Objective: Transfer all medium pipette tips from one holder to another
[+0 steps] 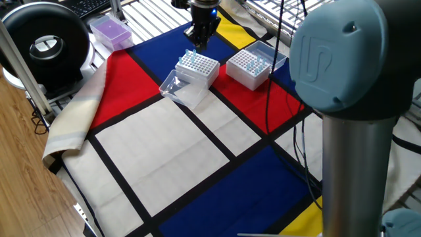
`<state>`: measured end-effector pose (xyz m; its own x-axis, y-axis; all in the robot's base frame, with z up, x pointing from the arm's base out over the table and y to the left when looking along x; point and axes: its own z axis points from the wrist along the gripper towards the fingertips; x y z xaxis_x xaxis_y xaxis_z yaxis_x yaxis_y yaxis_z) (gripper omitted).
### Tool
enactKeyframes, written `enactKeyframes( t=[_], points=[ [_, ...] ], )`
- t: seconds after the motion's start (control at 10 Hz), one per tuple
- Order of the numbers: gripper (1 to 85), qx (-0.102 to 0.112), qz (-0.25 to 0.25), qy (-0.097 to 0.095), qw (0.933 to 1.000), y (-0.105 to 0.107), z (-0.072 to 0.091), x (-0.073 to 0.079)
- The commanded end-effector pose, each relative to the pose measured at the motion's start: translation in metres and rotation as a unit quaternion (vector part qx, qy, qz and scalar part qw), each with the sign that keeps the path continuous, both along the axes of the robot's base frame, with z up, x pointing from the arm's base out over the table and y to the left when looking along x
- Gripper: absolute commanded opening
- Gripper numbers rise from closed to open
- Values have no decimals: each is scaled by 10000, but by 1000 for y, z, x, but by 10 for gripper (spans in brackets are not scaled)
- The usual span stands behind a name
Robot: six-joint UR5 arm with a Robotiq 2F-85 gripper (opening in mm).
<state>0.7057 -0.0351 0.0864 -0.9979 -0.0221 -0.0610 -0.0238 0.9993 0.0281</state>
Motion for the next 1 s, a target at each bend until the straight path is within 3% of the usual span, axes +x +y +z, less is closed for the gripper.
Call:
enactKeyframes(
  t=[0.0, 0.5, 0.9],
  points=[
    [257, 85, 40, -34, 10000, 5, -4, 5],
    [250, 42, 116, -28, 9999, -5, -9, 4],
    [250, 96, 91, -104, 9999, -1, -17, 6]
  ],
)
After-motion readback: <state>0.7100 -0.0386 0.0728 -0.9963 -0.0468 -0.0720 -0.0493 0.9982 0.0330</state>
